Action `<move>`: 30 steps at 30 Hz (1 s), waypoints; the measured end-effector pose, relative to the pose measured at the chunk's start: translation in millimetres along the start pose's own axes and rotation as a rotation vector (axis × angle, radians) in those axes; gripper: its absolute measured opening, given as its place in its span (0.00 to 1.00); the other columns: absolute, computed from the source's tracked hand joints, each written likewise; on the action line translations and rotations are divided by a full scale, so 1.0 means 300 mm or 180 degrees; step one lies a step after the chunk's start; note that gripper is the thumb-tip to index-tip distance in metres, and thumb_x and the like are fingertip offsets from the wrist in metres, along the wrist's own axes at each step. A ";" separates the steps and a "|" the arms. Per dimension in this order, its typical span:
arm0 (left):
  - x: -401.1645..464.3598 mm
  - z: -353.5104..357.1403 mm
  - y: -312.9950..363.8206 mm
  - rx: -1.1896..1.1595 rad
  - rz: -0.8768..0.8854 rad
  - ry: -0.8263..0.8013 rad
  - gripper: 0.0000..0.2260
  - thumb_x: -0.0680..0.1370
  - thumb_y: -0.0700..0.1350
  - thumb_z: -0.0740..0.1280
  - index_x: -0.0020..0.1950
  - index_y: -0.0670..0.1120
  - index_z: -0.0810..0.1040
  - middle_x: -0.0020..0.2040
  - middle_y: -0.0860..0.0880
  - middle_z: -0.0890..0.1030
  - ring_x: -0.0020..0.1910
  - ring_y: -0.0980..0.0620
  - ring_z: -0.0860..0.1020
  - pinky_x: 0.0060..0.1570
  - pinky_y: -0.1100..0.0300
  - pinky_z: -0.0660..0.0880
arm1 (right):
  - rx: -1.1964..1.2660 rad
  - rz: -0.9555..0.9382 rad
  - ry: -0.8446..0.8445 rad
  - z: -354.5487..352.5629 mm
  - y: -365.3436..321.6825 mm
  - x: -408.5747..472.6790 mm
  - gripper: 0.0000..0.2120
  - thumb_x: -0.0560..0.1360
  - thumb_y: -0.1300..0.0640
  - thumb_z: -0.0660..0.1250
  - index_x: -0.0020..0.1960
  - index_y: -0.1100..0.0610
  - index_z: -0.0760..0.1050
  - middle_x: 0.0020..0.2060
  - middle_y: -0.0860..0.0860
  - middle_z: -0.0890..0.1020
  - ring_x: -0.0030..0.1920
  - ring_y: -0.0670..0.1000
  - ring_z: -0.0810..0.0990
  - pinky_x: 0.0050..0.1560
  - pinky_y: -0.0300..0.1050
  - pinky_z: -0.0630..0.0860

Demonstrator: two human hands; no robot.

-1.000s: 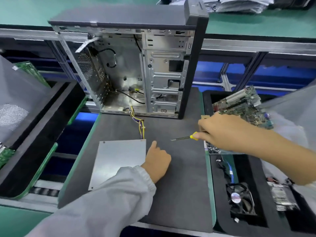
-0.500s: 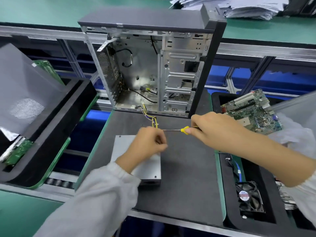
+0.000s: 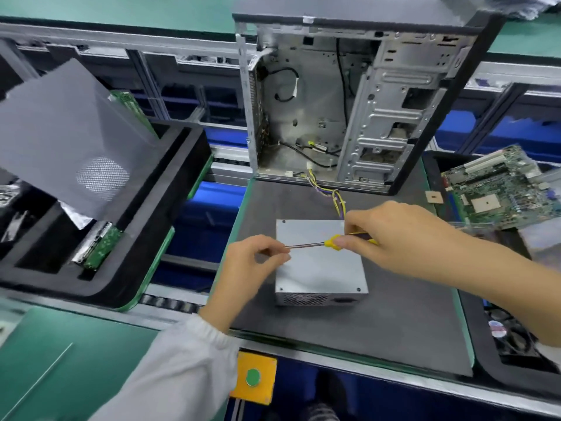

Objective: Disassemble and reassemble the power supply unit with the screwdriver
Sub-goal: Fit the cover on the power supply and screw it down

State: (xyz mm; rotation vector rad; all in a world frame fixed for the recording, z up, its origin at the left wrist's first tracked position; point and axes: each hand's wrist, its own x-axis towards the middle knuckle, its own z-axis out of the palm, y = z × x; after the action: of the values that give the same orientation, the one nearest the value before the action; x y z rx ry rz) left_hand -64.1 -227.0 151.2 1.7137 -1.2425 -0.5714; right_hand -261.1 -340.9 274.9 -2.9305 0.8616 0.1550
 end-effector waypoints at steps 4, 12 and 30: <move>-0.013 -0.012 -0.030 0.0051 0.0393 0.0120 0.04 0.72 0.39 0.76 0.44 0.46 0.84 0.40 0.57 0.83 0.42 0.60 0.81 0.48 0.72 0.73 | -0.0099 0.0039 -0.0012 0.003 -0.021 0.003 0.19 0.75 0.35 0.49 0.46 0.47 0.71 0.35 0.44 0.74 0.35 0.50 0.73 0.28 0.39 0.59; 0.002 -0.009 -0.032 -0.0231 0.0551 0.0173 0.04 0.71 0.38 0.76 0.44 0.44 0.84 0.40 0.56 0.83 0.43 0.59 0.81 0.49 0.71 0.73 | -0.0180 0.0085 -0.0106 -0.001 -0.032 0.007 0.19 0.76 0.36 0.50 0.48 0.47 0.72 0.38 0.45 0.78 0.39 0.52 0.76 0.31 0.44 0.63; -0.028 0.025 -0.084 0.0383 0.1647 0.0129 0.08 0.74 0.36 0.73 0.52 0.39 0.82 0.47 0.47 0.83 0.48 0.54 0.80 0.54 0.59 0.78 | -0.0437 -0.0117 -0.0215 -0.027 -0.036 0.047 0.18 0.79 0.39 0.51 0.45 0.47 0.74 0.32 0.44 0.73 0.33 0.48 0.71 0.33 0.44 0.64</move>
State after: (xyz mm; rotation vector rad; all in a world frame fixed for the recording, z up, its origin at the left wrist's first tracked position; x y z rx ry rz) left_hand -60.9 -220.3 124.5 1.4064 -1.6396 -0.1543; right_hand -242.8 -340.1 281.9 -3.0449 0.8184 0.3211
